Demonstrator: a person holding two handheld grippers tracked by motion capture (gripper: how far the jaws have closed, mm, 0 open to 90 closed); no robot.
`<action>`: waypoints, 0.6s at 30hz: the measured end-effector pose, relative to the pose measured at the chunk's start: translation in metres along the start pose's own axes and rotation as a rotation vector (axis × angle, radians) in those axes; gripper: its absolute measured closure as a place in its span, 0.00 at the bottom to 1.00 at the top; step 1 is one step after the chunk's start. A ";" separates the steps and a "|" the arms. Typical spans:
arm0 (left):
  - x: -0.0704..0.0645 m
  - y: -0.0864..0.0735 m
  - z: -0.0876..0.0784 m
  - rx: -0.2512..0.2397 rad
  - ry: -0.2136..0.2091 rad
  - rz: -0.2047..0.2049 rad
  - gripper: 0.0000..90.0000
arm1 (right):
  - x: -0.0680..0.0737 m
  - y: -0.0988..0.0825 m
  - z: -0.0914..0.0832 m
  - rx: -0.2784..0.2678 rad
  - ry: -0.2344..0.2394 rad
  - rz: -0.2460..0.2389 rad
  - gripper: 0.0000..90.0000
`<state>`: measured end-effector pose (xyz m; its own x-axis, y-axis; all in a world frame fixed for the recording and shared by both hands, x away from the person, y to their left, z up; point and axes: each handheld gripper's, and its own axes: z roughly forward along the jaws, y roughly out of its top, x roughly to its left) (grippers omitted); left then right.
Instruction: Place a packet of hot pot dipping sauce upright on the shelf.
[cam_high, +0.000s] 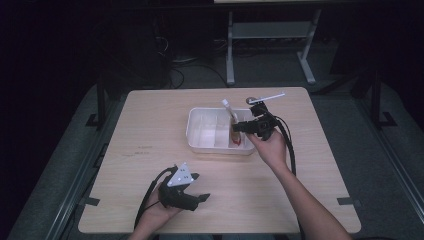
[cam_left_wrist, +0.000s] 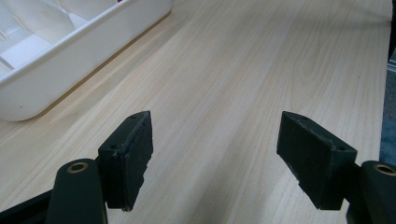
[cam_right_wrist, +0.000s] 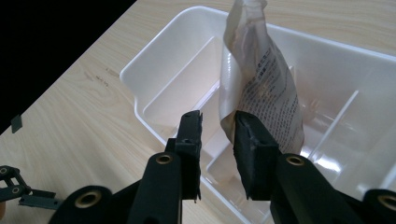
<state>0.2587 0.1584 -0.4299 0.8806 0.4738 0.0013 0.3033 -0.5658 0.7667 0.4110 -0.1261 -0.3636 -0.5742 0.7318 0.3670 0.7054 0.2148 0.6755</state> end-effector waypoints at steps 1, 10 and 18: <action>0.000 0.000 0.000 0.000 0.000 0.000 0.29 | -0.001 -0.001 -0.001 0.001 0.000 -0.002 0.76; 0.001 0.000 -0.001 0.000 0.003 -0.005 0.29 | -0.006 -0.010 -0.011 -0.019 0.017 -0.001 0.72; 0.000 0.000 0.000 0.003 0.001 -0.001 0.29 | -0.006 -0.018 -0.017 -0.003 0.025 -0.013 0.71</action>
<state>0.2590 0.1583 -0.4302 0.8799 0.4752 0.0010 0.3055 -0.5673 0.7648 0.3946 -0.1452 -0.3665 -0.5932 0.7129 0.3740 0.6969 0.2221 0.6819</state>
